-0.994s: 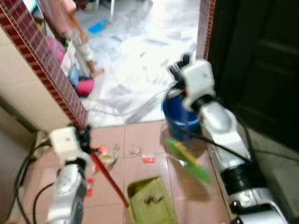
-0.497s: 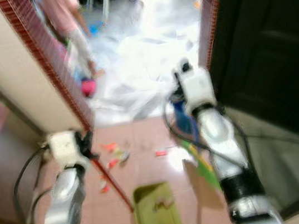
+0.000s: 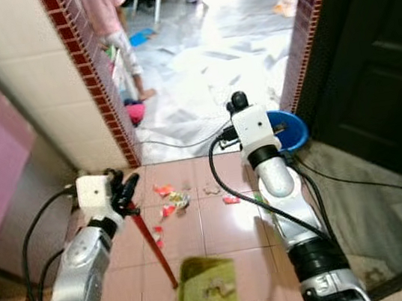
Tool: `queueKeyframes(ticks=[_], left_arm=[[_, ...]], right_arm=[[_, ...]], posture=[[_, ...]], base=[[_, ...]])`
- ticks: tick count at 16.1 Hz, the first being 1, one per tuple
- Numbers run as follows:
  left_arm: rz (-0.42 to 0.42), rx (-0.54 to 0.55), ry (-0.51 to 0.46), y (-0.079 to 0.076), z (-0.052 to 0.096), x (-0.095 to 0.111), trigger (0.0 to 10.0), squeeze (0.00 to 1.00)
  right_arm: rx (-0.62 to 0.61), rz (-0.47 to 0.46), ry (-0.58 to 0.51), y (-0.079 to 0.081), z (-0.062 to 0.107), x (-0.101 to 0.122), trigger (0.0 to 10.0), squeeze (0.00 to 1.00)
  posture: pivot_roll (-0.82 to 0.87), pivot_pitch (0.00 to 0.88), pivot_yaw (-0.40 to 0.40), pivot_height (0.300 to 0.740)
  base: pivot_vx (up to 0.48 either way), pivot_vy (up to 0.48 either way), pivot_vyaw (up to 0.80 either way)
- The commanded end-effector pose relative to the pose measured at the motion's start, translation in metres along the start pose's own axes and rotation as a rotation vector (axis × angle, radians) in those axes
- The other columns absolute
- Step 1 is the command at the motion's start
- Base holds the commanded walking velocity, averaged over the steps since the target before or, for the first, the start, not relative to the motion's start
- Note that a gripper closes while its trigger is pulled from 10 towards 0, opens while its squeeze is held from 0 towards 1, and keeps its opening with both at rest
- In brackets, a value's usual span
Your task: Sweep floor
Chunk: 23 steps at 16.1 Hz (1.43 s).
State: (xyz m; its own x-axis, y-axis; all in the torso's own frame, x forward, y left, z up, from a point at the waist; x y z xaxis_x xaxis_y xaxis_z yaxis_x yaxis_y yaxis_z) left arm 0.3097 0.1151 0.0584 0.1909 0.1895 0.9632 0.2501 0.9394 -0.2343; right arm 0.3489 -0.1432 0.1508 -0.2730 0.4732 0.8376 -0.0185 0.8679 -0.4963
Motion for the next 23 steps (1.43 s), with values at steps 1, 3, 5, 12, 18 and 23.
queueKeyframes(ticks=[1,3,5,12,18,23], left_arm=[[-0.011,-0.031,-0.035,-0.006,-0.001,0.01,10.0,0.0],[-0.007,-0.028,-0.026,-0.007,0.0,0.006,10.0,0.0],[-0.004,-0.036,-0.017,-0.01,0.0,0.004,10.0,0.0],[-0.026,0.03,-0.004,0.001,0.002,0.004,10.0,0.0],[-0.032,0.05,0.0,0.002,0.001,0.005,10.0,0.0],[-0.034,0.088,0.003,0.007,0.003,0.005,10.0,0.0]], right_arm=[[-0.032,0.114,-0.076,-0.012,-0.005,0.016,10.0,0.0],[-0.088,0.197,-0.033,-0.024,-0.004,0.007,10.0,0.0],[-0.152,0.265,0.044,-0.04,-0.002,-0.007,10.0,0.0],[-0.223,0.207,0.449,-0.048,0.021,-0.079,10.0,0.0],[-0.24,-0.024,0.595,-0.032,0.023,-0.097,10.0,0.0],[-0.252,-0.163,0.524,-0.024,0.003,-0.08,10.0,0.0]], posture=[[-0.04,0.0,0.054,0.74],[-0.05,0.0,0.056,0.74],[-0.05,0.0,0.055,0.74],[-0.05,0.0,0.048,0.74],[-0.04,0.0,0.05,0.74],[-0.04,0.0,0.045,0.74]], base=[[0.0,0.0,0.0],[0.0,0.0,0.0],[0.0,0.0,0.0],[0.0,0.0,0.0],[0.0,0.0,0.0],[0.0,0.0,0.0]])
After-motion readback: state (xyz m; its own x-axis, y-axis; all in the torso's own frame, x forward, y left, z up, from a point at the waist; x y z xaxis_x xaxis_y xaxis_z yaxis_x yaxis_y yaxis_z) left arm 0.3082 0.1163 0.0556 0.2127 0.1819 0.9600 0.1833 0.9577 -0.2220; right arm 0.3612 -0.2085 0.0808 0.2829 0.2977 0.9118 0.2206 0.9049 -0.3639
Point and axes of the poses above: a point about 5 cm out from each wrist's last joint towards the gripper, its own z axis pointing back from the gripper into the wrist, its own x axis along the axis of the wrist's last joint, y = z × x, the point moved 3 cm from there along -z, pointing out of the wrist towards the gripper, and after that the axes turned 8 degrees about z, right-handed, at the moved point
